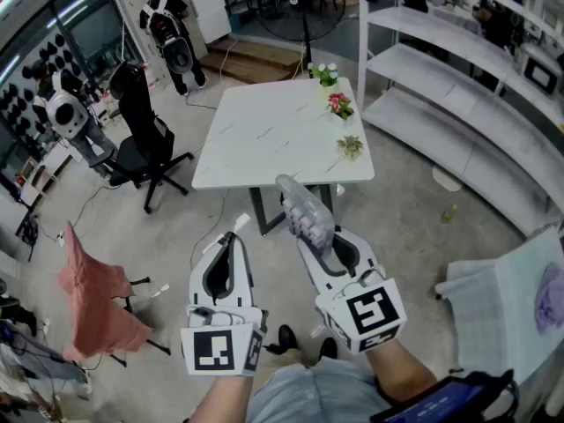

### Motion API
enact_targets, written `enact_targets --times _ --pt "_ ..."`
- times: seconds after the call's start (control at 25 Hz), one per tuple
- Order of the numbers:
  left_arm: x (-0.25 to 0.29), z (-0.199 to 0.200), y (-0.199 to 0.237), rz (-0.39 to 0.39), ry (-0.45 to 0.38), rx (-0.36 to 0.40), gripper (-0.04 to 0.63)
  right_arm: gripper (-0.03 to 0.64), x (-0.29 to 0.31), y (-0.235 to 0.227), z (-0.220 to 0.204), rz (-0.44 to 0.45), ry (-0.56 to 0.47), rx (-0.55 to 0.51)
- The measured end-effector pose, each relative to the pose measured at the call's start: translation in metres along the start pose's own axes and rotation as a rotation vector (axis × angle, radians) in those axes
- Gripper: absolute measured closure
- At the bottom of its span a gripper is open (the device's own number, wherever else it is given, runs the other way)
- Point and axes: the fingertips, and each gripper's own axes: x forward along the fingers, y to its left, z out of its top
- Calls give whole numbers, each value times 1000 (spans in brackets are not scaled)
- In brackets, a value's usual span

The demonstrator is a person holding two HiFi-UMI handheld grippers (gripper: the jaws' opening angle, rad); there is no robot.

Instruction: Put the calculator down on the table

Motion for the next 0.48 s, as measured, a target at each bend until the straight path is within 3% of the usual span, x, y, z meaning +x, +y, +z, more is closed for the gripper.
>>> enact_targets --times 0.48 --pt "-1 -24 18 49 38 -13 589 472 13 -5 -10 26 -1 62"
